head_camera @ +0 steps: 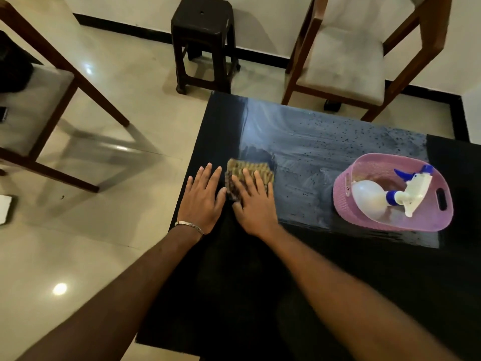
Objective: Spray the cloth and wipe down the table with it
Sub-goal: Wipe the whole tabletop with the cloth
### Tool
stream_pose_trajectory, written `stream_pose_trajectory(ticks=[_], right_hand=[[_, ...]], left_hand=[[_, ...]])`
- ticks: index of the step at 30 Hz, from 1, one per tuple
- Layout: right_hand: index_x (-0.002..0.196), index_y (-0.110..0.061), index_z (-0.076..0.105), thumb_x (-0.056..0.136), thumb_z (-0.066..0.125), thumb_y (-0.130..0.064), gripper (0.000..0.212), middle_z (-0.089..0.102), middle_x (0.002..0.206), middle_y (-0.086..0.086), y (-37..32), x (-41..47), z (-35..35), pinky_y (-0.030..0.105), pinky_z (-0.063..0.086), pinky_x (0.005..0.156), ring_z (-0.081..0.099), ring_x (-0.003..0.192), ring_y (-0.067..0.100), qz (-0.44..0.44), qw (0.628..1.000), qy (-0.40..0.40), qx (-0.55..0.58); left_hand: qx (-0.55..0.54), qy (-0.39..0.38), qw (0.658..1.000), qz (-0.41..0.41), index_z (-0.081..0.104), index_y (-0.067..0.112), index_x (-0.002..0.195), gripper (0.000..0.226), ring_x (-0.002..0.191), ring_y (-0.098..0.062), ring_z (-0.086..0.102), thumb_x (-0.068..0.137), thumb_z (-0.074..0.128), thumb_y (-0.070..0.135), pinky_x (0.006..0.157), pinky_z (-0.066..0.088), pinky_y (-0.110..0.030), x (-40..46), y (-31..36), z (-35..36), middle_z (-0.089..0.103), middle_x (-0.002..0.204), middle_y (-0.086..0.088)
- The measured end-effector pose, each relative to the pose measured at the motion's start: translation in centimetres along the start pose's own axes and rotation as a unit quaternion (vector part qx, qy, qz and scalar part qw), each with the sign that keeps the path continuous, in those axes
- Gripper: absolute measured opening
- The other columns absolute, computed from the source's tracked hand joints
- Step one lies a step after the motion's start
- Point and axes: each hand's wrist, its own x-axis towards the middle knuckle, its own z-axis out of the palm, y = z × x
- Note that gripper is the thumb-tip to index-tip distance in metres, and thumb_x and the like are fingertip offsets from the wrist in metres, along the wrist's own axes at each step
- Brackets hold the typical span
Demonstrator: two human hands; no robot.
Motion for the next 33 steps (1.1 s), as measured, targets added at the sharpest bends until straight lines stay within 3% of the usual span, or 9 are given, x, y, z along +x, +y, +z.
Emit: stream_pose_trajectory(ticks=[3,6,8,12,15,21,25,30,33], right_hand=[[0.157,-0.039,0.004,0.092,0.033,-0.048,0.072,-0.008,0.165,-0.006,-1.4,-8.7,2.7,0.049,-0.011,0.121,-0.014,0.152,0.023,-0.042,0.998,-0.035,0.016],[0.157,-0.037,0.017,0.081,0.049,-0.050,0.083,0.010,0.166,-0.004,-1.8,-15.5,5.0,0.049,0.005,0.116,0.012,0.152,0.025,-0.084,0.995,-0.057,-0.024],[0.156,-0.039,0.020,0.081,0.050,-0.052,0.083,0.013,0.166,-0.007,-1.1,-15.3,4.7,0.047,0.008,0.115,0.018,0.151,0.023,-0.092,0.992,-0.074,-0.033],[0.156,-0.044,0.005,0.091,0.026,-0.049,0.069,-0.009,0.164,-0.012,0.7,-4.8,1.2,0.049,-0.011,0.121,-0.014,0.152,0.017,-0.042,0.999,-0.020,0.019],[0.157,-0.039,0.010,0.092,0.020,-0.050,0.067,0.000,0.167,-0.006,3.0,6.5,-2.1,0.053,-0.003,0.122,-0.007,0.153,0.020,0.038,0.998,0.042,0.003],[0.158,-0.036,0.004,0.099,0.029,-0.047,0.065,-0.004,0.167,-0.002,5.4,17.8,-5.7,0.055,-0.007,0.121,-0.009,0.153,0.024,0.102,0.995,0.022,0.009],[0.158,-0.037,0.007,0.094,0.024,-0.048,0.067,0.001,0.167,-0.003,4.0,9.3,-2.8,0.054,0.001,0.123,-0.006,0.153,0.022,0.057,0.997,0.052,0.005],[0.157,-0.040,0.009,0.085,0.041,-0.043,0.079,0.002,0.167,-0.008,1.2,-5.2,2.0,0.047,0.002,0.120,-0.002,0.154,0.022,0.023,1.000,0.015,0.009],[0.157,-0.041,0.017,0.081,0.046,-0.044,0.081,0.012,0.166,-0.009,1.2,-5.5,2.3,0.047,0.008,0.117,0.007,0.153,0.021,0.024,1.000,-0.010,-0.007]], left_hand=[[-0.006,0.003,1.000,-0.007,0.024,0.022,0.151,0.063,0.148,-0.021,0.013,0.094,0.016,0.048,0.120,0.012,-0.042,0.9,-0.3,-0.3,0.020,0.159,-0.004],[-0.008,0.003,1.000,-0.014,0.024,0.023,0.151,0.059,0.148,-0.020,0.013,0.095,0.021,0.044,0.120,0.012,-0.041,1.8,-0.6,-0.3,0.020,0.159,-0.003],[-0.004,0.000,1.000,-0.010,0.023,0.023,0.151,0.060,0.148,-0.020,0.013,0.095,0.020,0.045,0.121,0.012,-0.041,2.2,-0.7,0.0,0.019,0.159,-0.003],[0.001,0.003,1.000,0.002,0.025,0.023,0.150,0.066,0.148,-0.020,0.014,0.091,0.012,0.049,0.121,0.012,-0.042,3.4,-0.7,0.6,0.021,0.159,-0.003],[0.015,-0.001,1.000,0.016,0.022,0.024,0.151,0.064,0.148,-0.020,0.012,0.093,0.011,0.049,0.121,0.010,-0.041,4.1,-0.4,1.0,0.019,0.159,-0.003],[0.020,-0.018,0.999,0.029,0.017,0.025,0.152,0.057,0.149,-0.019,0.009,0.099,0.019,0.045,0.121,0.010,-0.043,7.1,0.3,1.9,0.016,0.160,-0.002],[0.000,0.005,1.000,0.029,0.022,0.023,0.151,0.061,0.148,-0.020,0.012,0.095,0.016,0.046,0.121,0.010,-0.042,9.6,0.3,1.5,0.020,0.159,-0.004],[-0.013,0.015,0.999,0.032,0.023,0.022,0.151,0.064,0.148,-0.021,0.012,0.093,0.014,0.047,0.121,0.009,-0.043,12.5,-0.1,0.7,0.019,0.159,-0.004],[-0.017,0.018,0.999,0.029,0.023,0.023,0.151,0.064,0.148,-0.019,0.011,0.093,0.014,0.047,0.121,0.010,-0.043,13.2,-0.2,0.7,0.019,0.160,-0.004]])
